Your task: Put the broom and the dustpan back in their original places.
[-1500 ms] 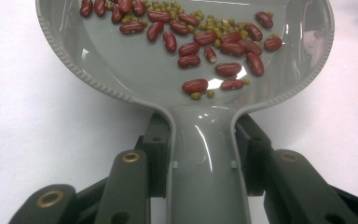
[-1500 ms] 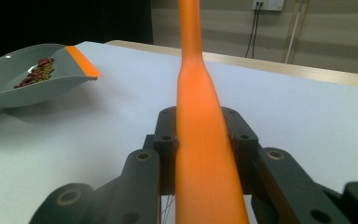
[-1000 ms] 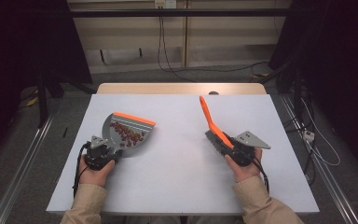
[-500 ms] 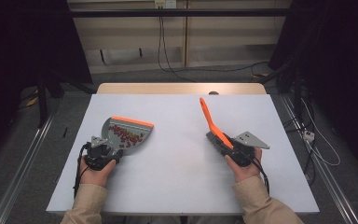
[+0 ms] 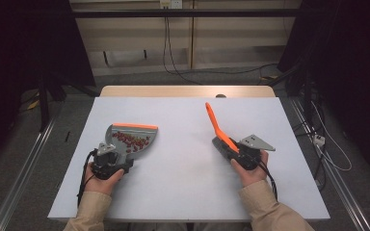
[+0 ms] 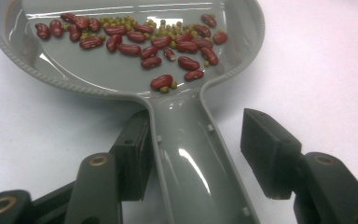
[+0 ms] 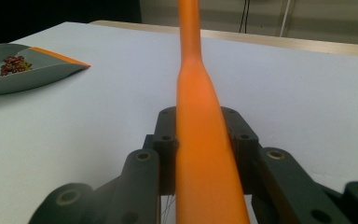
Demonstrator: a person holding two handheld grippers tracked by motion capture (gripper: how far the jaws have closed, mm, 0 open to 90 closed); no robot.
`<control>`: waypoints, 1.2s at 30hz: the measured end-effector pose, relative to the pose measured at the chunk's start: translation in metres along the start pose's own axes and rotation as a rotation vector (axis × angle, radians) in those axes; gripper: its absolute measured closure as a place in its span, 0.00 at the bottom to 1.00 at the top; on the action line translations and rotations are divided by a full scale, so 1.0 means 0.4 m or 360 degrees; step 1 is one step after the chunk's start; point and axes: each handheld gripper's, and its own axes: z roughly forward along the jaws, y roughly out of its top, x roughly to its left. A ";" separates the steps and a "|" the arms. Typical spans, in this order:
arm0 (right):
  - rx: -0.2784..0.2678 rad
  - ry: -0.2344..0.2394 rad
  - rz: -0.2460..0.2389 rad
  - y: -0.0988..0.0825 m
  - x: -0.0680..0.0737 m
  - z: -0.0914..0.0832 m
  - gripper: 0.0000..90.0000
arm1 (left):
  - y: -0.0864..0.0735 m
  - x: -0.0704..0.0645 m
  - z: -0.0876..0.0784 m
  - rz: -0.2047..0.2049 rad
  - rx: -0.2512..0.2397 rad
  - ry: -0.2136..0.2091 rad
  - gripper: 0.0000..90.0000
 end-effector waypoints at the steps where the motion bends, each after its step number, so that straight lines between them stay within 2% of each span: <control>1: 0.0000 -0.0002 0.0000 0.000 0.000 0.000 0.79 | 0.000 -0.001 0.000 -0.0002 0.0000 -0.0003 0.48; 9: 0.0014 -0.0054 -0.0033 -0.001 -0.008 -0.004 0.79 | -0.002 -0.008 -0.011 0.0014 -0.0011 -0.0043 0.44; 14: 0.0027 -0.0130 -0.0008 -0.006 -0.022 -0.020 0.76 | -0.003 -0.015 -0.019 0.0025 -0.0034 -0.0074 0.43; 16: 0.0018 -0.0170 0.0037 -0.007 -0.033 -0.031 0.71 | -0.003 -0.017 -0.020 0.0032 -0.0037 -0.0081 0.41; 19: 0.0069 -0.0212 0.0006 -0.008 -0.049 -0.044 0.59 | -0.003 -0.016 -0.021 0.0024 -0.0052 -0.0110 0.38; 23: 0.0100 -0.0206 -0.0012 -0.014 -0.058 -0.061 0.43 | -0.002 -0.017 -0.025 0.0028 -0.0079 -0.0124 0.28; 24: 0.0097 -0.0208 -0.0024 -0.015 -0.056 -0.068 0.43 | -0.001 -0.018 -0.028 0.0016 -0.0089 -0.0132 0.27; 25: 0.0102 -0.0186 -0.0023 -0.015 -0.055 -0.077 0.47 | -0.001 -0.019 -0.030 0.0007 -0.0103 -0.0139 0.25; 26: 0.0114 -0.0163 0.0000 -0.016 -0.053 -0.088 0.47 | -0.002 -0.019 -0.033 0.0011 -0.0105 -0.0134 0.23; 28: 0.0101 -0.0106 -0.0012 -0.019 -0.044 -0.108 0.45 | -0.003 -0.017 -0.036 0.0024 -0.0121 -0.0136 0.20; 31: 0.0052 -0.0048 -0.0090 -0.021 -0.030 -0.131 0.40 | 0.002 -0.011 -0.042 0.0049 -0.0191 -0.0156 0.17; 34: 0.0016 -0.0016 -0.0087 -0.025 -0.034 -0.142 0.35 | 0.007 -0.002 -0.047 0.0038 -0.0251 -0.0158 0.14; 36: 0.0010 -0.0007 -0.0074 -0.026 -0.043 -0.148 0.33 | 0.006 0.002 -0.049 0.0055 -0.0281 -0.0163 0.13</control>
